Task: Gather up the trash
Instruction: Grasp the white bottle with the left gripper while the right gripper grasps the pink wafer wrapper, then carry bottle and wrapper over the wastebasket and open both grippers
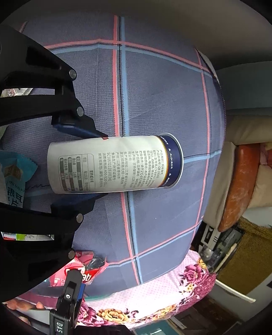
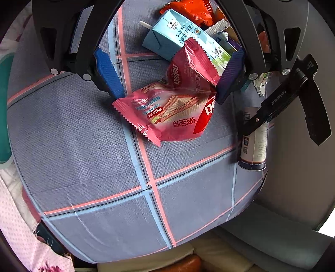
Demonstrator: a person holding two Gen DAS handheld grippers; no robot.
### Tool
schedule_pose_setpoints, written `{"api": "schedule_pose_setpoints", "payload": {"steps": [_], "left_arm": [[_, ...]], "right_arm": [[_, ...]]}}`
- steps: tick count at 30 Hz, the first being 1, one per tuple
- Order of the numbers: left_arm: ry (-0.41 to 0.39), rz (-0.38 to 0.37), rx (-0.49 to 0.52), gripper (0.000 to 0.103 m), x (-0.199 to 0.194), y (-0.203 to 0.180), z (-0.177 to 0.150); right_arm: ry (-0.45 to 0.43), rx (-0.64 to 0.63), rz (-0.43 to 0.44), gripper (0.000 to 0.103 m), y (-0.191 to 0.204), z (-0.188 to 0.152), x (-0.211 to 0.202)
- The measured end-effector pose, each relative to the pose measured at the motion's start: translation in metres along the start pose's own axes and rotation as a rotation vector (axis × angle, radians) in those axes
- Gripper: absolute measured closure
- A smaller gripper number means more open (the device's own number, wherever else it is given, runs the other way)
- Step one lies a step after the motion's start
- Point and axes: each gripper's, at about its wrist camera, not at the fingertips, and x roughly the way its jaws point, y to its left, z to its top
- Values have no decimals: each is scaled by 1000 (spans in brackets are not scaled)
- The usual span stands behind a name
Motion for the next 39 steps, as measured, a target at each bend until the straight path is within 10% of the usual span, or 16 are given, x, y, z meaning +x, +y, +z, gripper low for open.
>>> {"api": "schedule_pose_setpoints", "payload": {"steps": [3,5,8,39], "left_arm": [[-16,-5,3,56,-10,-1,-3],[-29,-3,16,56,-18,-4,-5],[-45,-12,30,56,-28,-10,-4],[-26,-184,278,56,-77,-213,-89]], "right_arm": [[-34,-18,3,32,2,-2,-1],[-65,-39,8,61,5,-3,-7],[-78,-57,1,65,7,-3,-15],[-408,119,-52,67,-154,-95,-200]]}}
